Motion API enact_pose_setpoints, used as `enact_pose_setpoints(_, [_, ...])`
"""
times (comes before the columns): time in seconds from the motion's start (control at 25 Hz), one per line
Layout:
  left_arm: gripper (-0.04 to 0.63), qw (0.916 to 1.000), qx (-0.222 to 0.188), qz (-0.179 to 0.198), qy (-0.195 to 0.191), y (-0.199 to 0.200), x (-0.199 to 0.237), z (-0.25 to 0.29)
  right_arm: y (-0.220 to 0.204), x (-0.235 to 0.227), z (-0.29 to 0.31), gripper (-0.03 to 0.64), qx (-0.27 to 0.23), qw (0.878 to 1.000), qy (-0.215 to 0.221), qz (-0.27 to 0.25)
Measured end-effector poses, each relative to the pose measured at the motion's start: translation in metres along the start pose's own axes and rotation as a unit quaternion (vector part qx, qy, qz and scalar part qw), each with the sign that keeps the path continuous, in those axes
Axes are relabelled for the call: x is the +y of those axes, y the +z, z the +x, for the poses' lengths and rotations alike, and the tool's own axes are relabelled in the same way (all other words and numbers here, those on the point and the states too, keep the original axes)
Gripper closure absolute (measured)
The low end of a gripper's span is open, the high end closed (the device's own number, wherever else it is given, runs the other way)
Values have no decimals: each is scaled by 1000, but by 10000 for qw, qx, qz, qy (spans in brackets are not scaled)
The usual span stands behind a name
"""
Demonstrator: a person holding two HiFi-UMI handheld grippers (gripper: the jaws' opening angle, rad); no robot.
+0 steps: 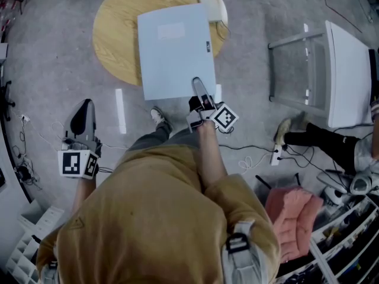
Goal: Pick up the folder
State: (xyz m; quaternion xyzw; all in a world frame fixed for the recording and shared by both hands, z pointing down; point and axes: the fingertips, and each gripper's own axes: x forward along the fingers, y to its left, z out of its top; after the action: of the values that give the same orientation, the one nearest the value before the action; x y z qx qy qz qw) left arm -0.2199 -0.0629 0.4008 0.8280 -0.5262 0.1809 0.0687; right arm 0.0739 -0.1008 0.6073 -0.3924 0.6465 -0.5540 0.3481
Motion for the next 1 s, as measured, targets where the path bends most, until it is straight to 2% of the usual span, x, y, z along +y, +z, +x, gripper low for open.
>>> enact_pose_setpoints(0.24, [591, 9996, -262, -62, 30, 9, -2, -9, 24, 88, 17, 351, -88, 9946, 908, -495])
enact_pose_setpoints(0.4, [591, 9985, -523, -126, 70, 19, -5, -12, 36, 155, 21, 350, -128, 9864, 1444, -772])
enact_pose_setpoints(0.56, [591, 9964, -821, -144, 125, 35, -7, -15, 52, 212, 19, 350, -323, 9761, 1986, -821])
enact_pose_setpoints(0.84, [591, 9930, -1136, -194, 251, 54, -9, -19, 90, 289, 4, 350, -771, 9569, 2693, -763])
enact_pose_setpoints(1.0, [591, 9922, -1199, -227, 271, 58, -13, -17, 114, 324, -7, 348, -1025, 9472, 2902, -897])
